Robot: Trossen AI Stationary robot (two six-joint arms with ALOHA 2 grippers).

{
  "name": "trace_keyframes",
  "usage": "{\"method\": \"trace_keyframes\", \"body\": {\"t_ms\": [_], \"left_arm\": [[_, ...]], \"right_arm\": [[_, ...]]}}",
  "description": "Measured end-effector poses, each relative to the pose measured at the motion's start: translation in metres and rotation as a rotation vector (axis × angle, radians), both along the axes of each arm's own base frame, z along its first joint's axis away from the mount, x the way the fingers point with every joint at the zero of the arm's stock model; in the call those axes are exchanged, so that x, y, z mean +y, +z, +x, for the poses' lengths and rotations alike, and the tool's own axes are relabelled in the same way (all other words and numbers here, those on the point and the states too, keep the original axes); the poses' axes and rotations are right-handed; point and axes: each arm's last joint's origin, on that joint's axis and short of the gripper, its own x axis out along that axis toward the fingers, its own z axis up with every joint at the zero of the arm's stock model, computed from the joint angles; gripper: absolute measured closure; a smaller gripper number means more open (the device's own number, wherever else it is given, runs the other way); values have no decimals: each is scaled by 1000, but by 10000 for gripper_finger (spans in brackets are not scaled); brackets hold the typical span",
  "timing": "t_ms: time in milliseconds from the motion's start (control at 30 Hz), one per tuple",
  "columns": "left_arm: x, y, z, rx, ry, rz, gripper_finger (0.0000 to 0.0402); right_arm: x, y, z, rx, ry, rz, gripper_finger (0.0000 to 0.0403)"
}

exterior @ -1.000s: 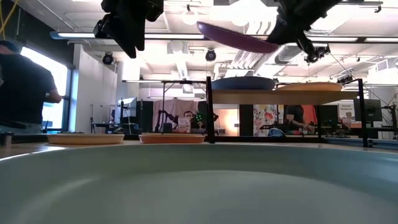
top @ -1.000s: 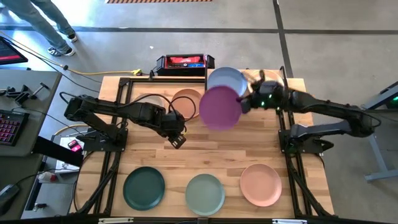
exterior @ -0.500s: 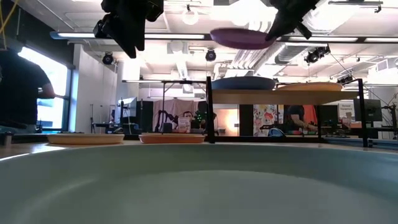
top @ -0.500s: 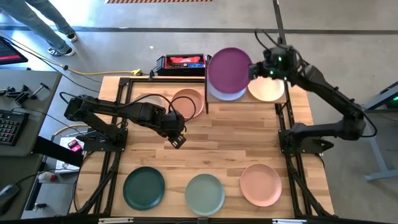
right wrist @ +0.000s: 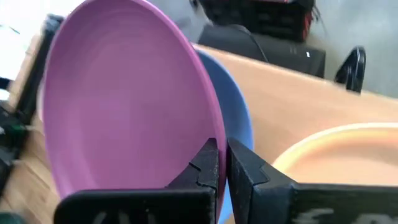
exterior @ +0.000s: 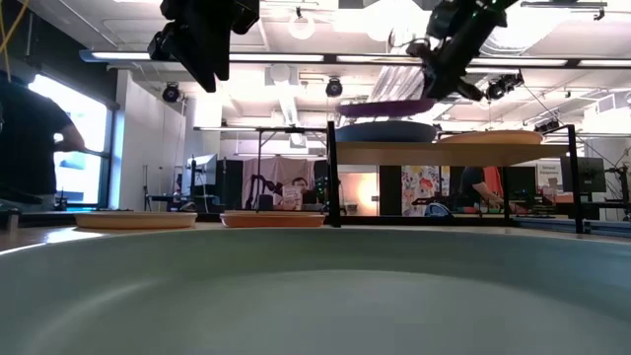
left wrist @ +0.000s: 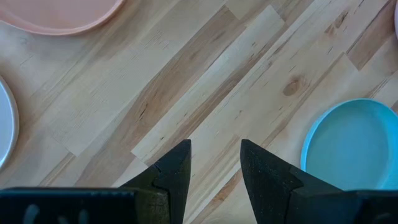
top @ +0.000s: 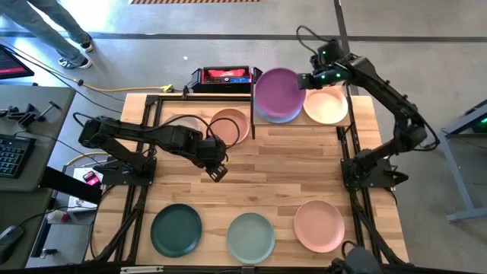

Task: Place and stack plates onto a shelf
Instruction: Stack the purple plate on top of the blue plate on the shelf

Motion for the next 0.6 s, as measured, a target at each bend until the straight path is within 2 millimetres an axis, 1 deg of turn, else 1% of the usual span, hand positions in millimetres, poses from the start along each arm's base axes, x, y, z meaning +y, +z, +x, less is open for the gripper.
{"method": "trace_keyframes", "body": {"t_ms": [167, 367, 600], "left_arm": [[0, 0, 0, 0, 0, 0, 273], [0, 0, 0, 0, 0, 0, 273], [0, 0, 0, 0, 0, 0, 273]], "right_arm": [[-4, -10, 6, 52, 11, 18, 403], [-7, -15, 8, 69, 4, 25, 403], [-8, -15, 7, 83, -7, 13, 403]]}}
